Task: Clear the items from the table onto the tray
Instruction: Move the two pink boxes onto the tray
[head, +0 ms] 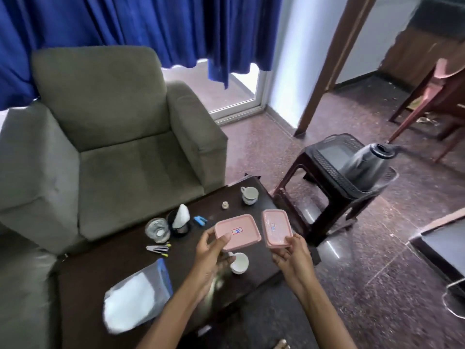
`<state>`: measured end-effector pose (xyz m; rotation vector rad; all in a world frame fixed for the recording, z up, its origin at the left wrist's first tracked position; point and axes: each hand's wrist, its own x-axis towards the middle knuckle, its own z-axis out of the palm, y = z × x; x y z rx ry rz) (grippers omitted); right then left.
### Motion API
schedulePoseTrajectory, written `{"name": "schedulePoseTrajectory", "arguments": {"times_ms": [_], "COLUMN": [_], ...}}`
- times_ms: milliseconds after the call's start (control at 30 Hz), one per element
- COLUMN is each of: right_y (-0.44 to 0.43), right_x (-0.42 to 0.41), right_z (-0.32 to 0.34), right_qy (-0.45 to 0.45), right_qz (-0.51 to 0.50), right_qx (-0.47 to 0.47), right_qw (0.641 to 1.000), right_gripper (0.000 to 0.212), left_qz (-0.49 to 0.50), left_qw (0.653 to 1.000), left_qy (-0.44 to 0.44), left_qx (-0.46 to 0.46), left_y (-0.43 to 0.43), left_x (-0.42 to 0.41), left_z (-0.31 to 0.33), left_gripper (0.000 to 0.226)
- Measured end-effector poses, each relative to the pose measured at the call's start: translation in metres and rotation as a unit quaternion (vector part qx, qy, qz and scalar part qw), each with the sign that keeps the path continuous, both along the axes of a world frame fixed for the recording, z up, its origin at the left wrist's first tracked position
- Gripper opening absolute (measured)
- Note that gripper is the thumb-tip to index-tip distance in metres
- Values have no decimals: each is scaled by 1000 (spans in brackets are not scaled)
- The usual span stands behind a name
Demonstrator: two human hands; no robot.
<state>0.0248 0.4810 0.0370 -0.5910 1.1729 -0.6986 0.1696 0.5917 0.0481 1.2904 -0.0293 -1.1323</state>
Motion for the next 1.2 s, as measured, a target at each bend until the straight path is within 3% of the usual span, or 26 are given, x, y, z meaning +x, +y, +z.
{"name": "schedulePoseTrajectory", "arguments": {"times_ms": [267,433,700,933,1200], "right_y": [-93,-131,-226,-354,-505], "right_x": [-146,-193,-212,-222,-189], "right_z": [16,20,12,25,30], "right_qy": [-83,-95,-67,-101,-130], "right_qz": [-81,-81,-67,-12,35], "right_qx": [17,14,38,72,29], "right_qw": [993,992,995,992,990], "right_gripper": [19,21,14,25,34], "left_qz": [-113,-138,-132,-128,-64], "left_qw": [993,990,991,992,998], "left_qy": [-30,-28,-33,-11,7], "left_qx": [2,5,8,-2,0], "left_y": [-88,-137,-246,-373,-466], "left_x": [-114,-148,-174,-186,-170], "left_z": [9,8,-14,-19,-13], "left_gripper": [27,29,28,24,23]}}
